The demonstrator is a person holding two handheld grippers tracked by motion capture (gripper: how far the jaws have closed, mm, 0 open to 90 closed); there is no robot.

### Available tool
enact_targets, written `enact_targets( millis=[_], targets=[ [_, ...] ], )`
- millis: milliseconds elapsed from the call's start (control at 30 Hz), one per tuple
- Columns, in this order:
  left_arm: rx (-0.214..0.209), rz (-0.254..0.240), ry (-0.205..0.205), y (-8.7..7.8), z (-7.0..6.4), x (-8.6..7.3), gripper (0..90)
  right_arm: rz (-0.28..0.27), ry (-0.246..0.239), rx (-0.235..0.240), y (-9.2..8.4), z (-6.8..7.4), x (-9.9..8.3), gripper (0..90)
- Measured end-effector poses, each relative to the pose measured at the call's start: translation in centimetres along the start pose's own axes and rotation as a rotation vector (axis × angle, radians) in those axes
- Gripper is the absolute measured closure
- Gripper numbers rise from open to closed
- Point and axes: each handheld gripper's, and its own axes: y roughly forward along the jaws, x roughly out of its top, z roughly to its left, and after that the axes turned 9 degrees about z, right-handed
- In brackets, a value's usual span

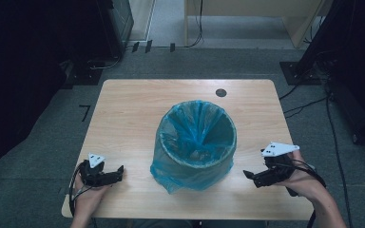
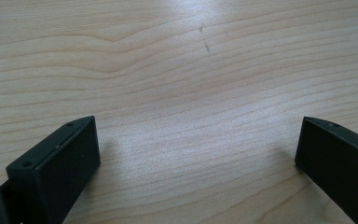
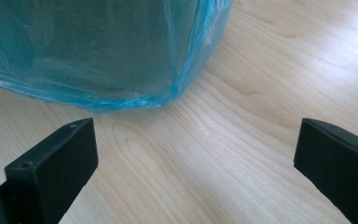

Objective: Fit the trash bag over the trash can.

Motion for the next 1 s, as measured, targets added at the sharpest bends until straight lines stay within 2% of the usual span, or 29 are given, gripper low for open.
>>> enact_targets(
  millis=[100, 333, 533, 900, 1000],
  targets=[
    [0.0, 0.0, 0.0, 0.0, 0.0, 0.0, 0.0, -0.013, 0.031, 0.009, 0.3, -0.1, -0.6, 0.0],
    [0.0, 0.0, 0.0, 0.0, 0.0, 0.0, 0.0, -0.012, 0.108, -0.04, 1.1, -0.7, -2.2, 0.0],
    [0.0, -0.001, -0.001, 0.0, 0.0, 0.0, 0.0, -0.01, 0.156, -0.072, 1.7, -1.3, -3.5, 0.0],
    [0.0, 0.0, 0.0, 0.0, 0.0, 0.0, 0.0, 0.037, 0.234, -0.117, 2.8, -2.7, -6.1, 0.0],
    [0.0, 0.0, -0.001, 0.0, 0.0, 0.0, 0.0, 0.047, 0.244, -0.144, 3.0, -2.9, -6.8, 0.0]
  ],
)
